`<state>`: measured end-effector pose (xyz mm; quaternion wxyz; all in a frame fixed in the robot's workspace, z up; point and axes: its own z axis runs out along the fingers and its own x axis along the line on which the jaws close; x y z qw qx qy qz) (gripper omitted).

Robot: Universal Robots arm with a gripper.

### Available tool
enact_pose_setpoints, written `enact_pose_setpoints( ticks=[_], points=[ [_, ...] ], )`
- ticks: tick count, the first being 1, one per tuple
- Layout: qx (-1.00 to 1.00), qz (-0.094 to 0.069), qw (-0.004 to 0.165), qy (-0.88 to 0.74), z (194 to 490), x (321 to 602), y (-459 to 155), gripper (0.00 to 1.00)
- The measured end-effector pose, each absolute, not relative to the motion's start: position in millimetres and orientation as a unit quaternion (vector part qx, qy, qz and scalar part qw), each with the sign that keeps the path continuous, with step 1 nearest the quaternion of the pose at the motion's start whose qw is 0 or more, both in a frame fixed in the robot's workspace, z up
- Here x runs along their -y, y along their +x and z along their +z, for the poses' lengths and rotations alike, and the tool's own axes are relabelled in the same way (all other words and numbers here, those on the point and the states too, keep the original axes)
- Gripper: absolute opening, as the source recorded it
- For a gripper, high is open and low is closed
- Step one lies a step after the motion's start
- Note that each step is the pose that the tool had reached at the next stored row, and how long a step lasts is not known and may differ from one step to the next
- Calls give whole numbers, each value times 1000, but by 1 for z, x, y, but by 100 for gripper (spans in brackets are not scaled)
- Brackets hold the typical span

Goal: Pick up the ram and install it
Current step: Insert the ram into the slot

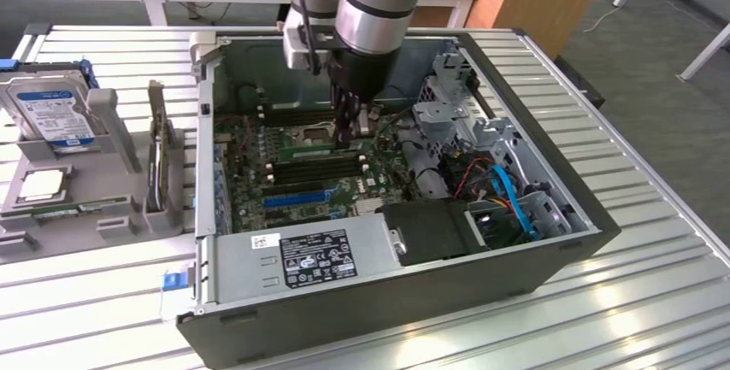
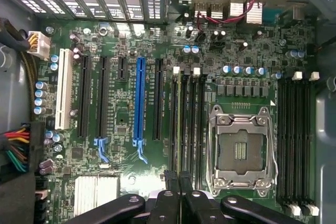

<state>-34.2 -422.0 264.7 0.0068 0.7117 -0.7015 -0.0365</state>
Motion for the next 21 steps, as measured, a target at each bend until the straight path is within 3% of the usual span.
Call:
enact_pose_setpoints(
  ticks=[21],
  points=[
    [702, -36, 6, 712, 257, 422, -36, 12]
  ],
)
